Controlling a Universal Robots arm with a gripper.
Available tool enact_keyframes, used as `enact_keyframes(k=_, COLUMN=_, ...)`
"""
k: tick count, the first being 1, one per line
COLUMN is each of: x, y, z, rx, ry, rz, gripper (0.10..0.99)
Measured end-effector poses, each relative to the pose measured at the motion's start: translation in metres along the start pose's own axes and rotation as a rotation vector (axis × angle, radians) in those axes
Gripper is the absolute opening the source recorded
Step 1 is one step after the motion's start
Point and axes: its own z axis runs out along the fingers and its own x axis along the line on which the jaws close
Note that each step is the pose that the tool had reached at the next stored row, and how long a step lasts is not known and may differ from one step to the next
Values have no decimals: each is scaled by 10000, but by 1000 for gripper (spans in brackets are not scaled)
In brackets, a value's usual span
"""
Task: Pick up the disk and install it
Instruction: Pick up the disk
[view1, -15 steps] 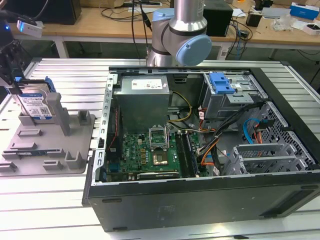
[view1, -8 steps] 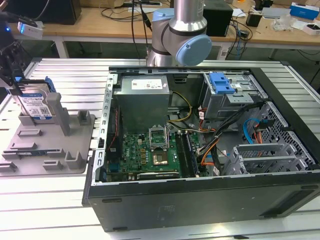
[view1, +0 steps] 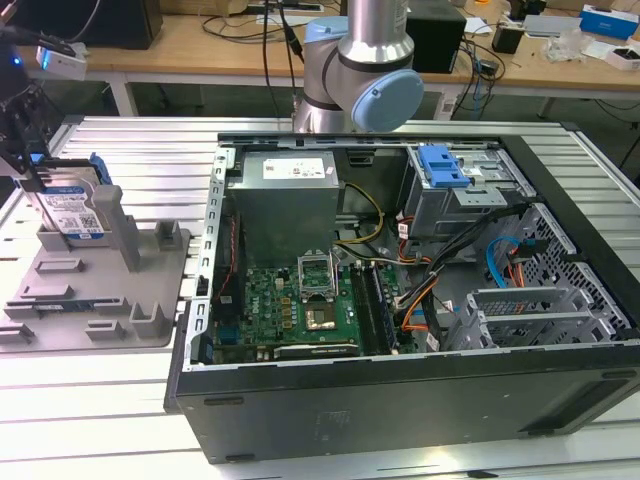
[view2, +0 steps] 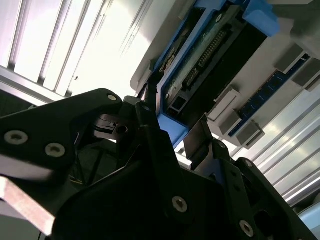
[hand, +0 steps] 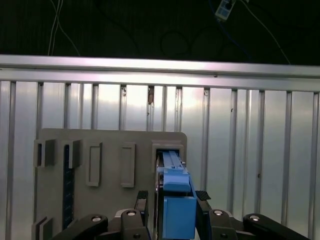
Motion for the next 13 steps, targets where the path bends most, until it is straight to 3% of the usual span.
enact_keyframes(k=10, x=0, y=0, z=26, rx=-1, ry=-1, rz=43, gripper=482)
enact_keyframes(k=12, x=-1, y=0, z=28, rx=-1, ry=-1, rz=51, gripper=467)
enact_keyframes(k=13, x=-1, y=0, z=30, rx=-1, ry=-1, rz=56, gripper=396)
